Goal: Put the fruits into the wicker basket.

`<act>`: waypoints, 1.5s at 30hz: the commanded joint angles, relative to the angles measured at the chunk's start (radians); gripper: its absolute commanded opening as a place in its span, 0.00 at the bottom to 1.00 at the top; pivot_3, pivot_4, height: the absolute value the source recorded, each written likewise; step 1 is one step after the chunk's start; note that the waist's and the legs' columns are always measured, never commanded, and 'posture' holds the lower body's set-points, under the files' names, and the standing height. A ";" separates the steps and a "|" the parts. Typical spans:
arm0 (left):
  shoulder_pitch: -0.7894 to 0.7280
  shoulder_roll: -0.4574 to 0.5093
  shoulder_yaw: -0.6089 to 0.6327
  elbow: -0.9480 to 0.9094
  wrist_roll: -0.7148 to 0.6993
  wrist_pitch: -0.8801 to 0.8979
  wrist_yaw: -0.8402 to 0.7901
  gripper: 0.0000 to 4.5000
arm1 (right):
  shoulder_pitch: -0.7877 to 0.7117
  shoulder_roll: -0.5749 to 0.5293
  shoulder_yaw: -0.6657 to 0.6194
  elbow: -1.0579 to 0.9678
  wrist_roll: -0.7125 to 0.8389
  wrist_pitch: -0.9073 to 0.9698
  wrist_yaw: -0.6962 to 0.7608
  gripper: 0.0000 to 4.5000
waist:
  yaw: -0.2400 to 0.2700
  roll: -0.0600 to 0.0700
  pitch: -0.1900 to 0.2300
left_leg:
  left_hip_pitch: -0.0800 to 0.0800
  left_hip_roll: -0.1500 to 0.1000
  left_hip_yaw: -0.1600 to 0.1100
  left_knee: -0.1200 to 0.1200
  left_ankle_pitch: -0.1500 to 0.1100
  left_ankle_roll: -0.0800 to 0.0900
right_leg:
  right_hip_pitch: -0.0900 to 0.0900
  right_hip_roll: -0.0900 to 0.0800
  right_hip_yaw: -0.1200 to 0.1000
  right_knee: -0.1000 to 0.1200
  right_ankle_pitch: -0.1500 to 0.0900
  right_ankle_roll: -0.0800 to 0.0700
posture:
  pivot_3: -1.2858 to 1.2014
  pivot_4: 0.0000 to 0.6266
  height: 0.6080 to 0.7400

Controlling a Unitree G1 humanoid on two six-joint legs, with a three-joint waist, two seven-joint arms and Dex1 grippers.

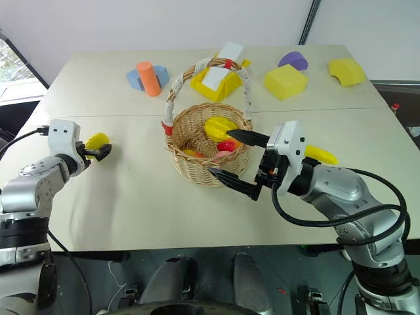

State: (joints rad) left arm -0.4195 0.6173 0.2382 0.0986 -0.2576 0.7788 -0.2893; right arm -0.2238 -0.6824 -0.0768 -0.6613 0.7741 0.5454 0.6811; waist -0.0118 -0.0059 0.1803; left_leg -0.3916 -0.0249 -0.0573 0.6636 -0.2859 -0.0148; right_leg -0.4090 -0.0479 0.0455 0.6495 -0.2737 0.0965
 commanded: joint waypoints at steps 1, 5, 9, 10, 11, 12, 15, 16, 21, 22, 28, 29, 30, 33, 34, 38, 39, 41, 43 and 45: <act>-0.040 0.016 -0.001 0.045 0.016 -0.016 -0.017 1.00 | -0.026 0.018 0.008 -0.025 -0.012 -0.016 -0.011 1.00 | 0.000 0.000 0.000 | 0.000 0.000 0.000 0.000 0.000 0.000 | 0.000 0.000 0.000 0.000 0.000 0.000 | 0.52 0.24 1.00; -0.064 0.015 0.002 0.097 0.025 -0.036 -0.014 0.70 | -0.032 0.036 0.011 -0.030 -0.026 -0.020 -0.031 1.00 | 0.000 0.000 0.000 | 0.000 0.000 0.000 0.000 0.000 0.000 | 0.000 0.000 0.000 0.000 0.000 0.000 | 0.52 0.24 1.00; -0.062 0.031 -0.011 0.101 0.045 -0.051 -0.011 0.40 | -0.027 0.042 0.013 -0.035 -0.038 -0.019 -0.036 1.00 | 0.001 0.000 0.000 | 0.000 0.000 0.000 0.000 0.000 0.000 | 0.000 0.000 0.000 0.000 0.000 0.000 | 0.52 0.24 1.00; -0.056 0.036 -0.009 0.091 0.048 -0.057 -0.011 0.40 | -0.025 0.042 0.013 -0.036 -0.039 -0.020 -0.036 1.00 | 0.000 0.000 0.000 | 0.000 0.000 0.000 0.000 0.000 0.000 | 0.000 0.000 0.000 0.000 0.000 0.000 | 0.52 0.24 1.00; -0.046 0.040 0.002 0.072 0.046 -0.066 -0.016 0.40 | -0.024 0.043 0.013 -0.037 -0.041 -0.020 -0.036 1.00 | 0.000 0.000 0.000 | 0.000 0.000 0.000 0.000 0.000 0.000 | 0.000 0.000 0.000 0.000 0.000 0.000 | 0.52 0.24 1.00; -0.030 0.045 0.020 0.042 0.035 -0.082 -0.030 0.40 | -0.023 0.042 0.011 -0.037 -0.043 -0.020 -0.036 1.00 | 0.000 0.000 0.000 | 0.000 0.000 0.000 0.000 0.000 0.000 | -0.001 0.000 0.000 0.000 0.000 0.000 | 0.52 0.24 1.00; 0.036 0.054 0.089 -0.109 -0.067 -0.121 -0.142 0.40 | -0.022 0.033 -0.007 -0.017 -0.053 -0.027 -0.026 1.00 | -0.002 0.000 0.000 | 0.000 0.000 0.000 0.000 0.000 0.000 | -0.001 0.000 0.000 0.000 0.000 0.000 | 0.52 0.24 1.00; 0.061 0.052 0.107 -0.187 -0.122 -0.123 -0.196 0.40 | -0.022 0.027 -0.015 -0.005 -0.057 -0.031 -0.019 1.00 | -0.001 0.000 0.000 | -0.001 0.000 0.000 -0.001 0.000 0.000 | -0.001 -0.001 0.000 0.000 0.000 0.000 | 0.52 0.24 1.00; 0.165 0.070 0.150 -0.591 -0.562 0.053 -0.445 0.40 | -0.044 0.000 -0.051 0.074 -0.089 -0.059 0.020 1.00 | 0.004 0.000 0.000 | -0.002 0.000 0.000 -0.001 0.000 0.000 | 0.000 -0.004 -0.001 -0.002 0.000 0.000 | 0.52 0.24 1.00; 0.177 0.086 0.134 -0.634 -0.598 0.071 -0.465 0.40 | -0.050 -0.003 -0.055 0.086 -0.095 -0.064 0.027 1.00 | 0.002 0.000 0.000 | -0.002 -0.001 0.000 0.000 0.000 0.000 | 0.000 -0.004 -0.001 -0.002 0.000 0.000 | 0.52 0.24 1.00; 0.079 0.068 -0.047 -0.783 -0.713 0.152 -0.395 0.40 | -0.062 -0.009 -0.064 0.108 -0.109 -0.075 0.045 1.00 | -0.001 0.000 0.000 | 0.000 0.000 0.000 -0.001 0.000 0.000 | 0.000 -0.001 -0.001 -0.001 0.000 -0.001 | 0.52 0.24 1.00; 0.047 0.053 -0.094 -0.789 -0.692 0.156 -0.366 0.40 | -0.063 -0.008 -0.065 0.106 -0.110 -0.075 0.043 1.00 | 0.000 0.000 0.000 | 0.000 0.000 0.000 0.000 0.000 0.000 | 0.001 -0.001 -0.001 -0.001 0.000 0.000 | 0.52 0.24 1.00; 0.017 0.041 -0.140 -0.789 -0.653 0.151 -0.340 0.40 | -0.062 -0.007 -0.066 0.104 -0.111 -0.074 0.041 1.00 | 0.001 0.000 0.000 | 0.000 0.000 0.000 0.000 0.000 0.000 | 0.001 -0.001 -0.001 -0.001 0.000 0.000 | 0.52 0.24 1.00; -0.096 -0.012 -0.293 -0.710 -0.449 0.104 -0.218 0.40 | -0.054 -0.002 -0.071 0.088 -0.114 -0.070 0.030 1.00 | 0.001 0.000 0.000 | 0.000 -0.001 0.000 0.001 0.000 0.000 | 0.002 0.000 -0.001 -0.001 0.000 0.000 | 0.52 0.24 1.00; -0.126 -0.032 -0.324 -0.680 -0.400 0.093 -0.187 0.40 | -0.051 -0.001 -0.072 0.083 -0.114 -0.068 0.026 1.00 | 0.002 0.000 0.000 | 0.000 -0.001 0.000 0.001 0.000 0.000 | 0.002 0.001 0.000 -0.001 0.000 0.000 | 0.52 0.24 1.00; -0.188 -0.100 -0.395 -0.604 -0.306 0.071 -0.143 0.40 | -0.027 0.000 -0.087 0.070 -0.121 -0.066 0.009 1.00 | -0.003 0.000 0.000 | 0.000 0.000 0.000 0.001 0.000 0.000 | 0.001 0.002 0.000 -0.001 0.000 0.000 | 0.52 0.24 1.00; -0.191 -0.111 -0.400 -0.596 -0.299 0.067 -0.145 0.40 | -0.022 -0.001 -0.089 0.069 -0.123 -0.066 0.007 1.00 | -0.004 0.000 0.000 | 0.000 0.000 0.000 0.001 0.000 0.000 | 0.001 0.002 0.000 -0.001 0.000 0.000 | 0.52 0.24 1.00; -0.189 -0.128 -0.407 -0.590 -0.295 0.064 -0.159 0.40 | -0.015 -0.004 -0.097 0.073 -0.126 -0.067 0.001 1.00 | -0.003 0.000 0.000 | 0.000 0.000 0.000 0.000 0.000 0.000 | 0.001 0.003 0.000 -0.001 0.000 0.000 | 0.52 0.24 1.00; -0.182 -0.136 -0.406 -0.592 -0.296 0.064 -0.171 0.63 | -0.008 -0.008 -0.110 0.082 -0.130 -0.069 -0.003 1.00 | -0.001 0.000 0.000 | 0.000 0.000 0.000 0.001 0.000 0.000 | 0.001 0.003 0.000 -0.001 0.000 0.000 | 0.52 0.24 1.00; -0.179 -0.138 -0.404 -0.595 -0.293 0.068 -0.174 0.83 | 0.000 -0.018 -0.123 0.094 -0.140 -0.067 -0.004 1.00 | 0.000 0.000 0.000 | 0.000 0.000 0.000 0.001 0.000 0.000 | 0.001 0.002 0.000 -0.001 0.000 0.000 | 0.52 0.24 1.00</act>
State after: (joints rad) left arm -0.5956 0.4790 -0.1801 -0.4725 -0.5616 0.8646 -0.4561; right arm -0.2296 -0.6854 -0.1639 -0.5559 0.6405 0.4921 0.6828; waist -0.0115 -0.0061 0.1802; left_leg -0.3916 -0.0249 -0.0570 0.6642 -0.2856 -0.0149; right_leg -0.4081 -0.0456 0.0457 0.6489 -0.2739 0.0964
